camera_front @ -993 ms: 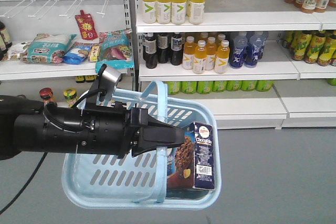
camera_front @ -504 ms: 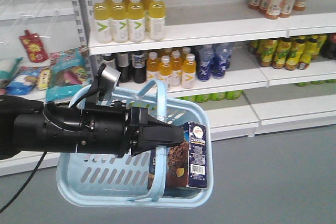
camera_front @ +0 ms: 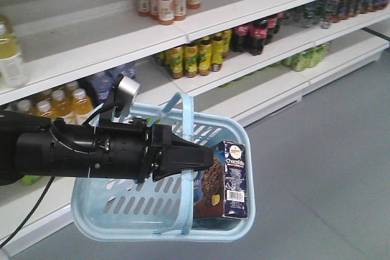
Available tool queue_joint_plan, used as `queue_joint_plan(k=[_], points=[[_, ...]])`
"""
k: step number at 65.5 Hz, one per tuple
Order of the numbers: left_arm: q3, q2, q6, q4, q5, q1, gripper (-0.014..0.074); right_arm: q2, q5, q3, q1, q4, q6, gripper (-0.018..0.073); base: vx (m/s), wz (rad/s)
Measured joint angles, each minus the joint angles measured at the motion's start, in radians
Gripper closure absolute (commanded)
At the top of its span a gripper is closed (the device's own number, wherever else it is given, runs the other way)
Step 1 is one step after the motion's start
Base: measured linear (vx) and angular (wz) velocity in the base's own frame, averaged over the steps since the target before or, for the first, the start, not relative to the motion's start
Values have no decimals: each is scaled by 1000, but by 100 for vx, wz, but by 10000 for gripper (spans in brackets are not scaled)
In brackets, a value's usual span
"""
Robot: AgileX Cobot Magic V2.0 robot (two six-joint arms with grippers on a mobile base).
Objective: Left arm holds basket, right arm returns cookies
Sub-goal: 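Turn the base toward the snack shelf, keeping the basket held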
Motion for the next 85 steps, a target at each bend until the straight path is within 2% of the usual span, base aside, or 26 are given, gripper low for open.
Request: queue_joint_plan(k=[41,85], points=[[0,0,0,0,0,0,599,0,0,0,0,0,0,568,18,-70],[0,0,0,0,0,0,599,0,0,0,0,0,0,568,15,-56]])
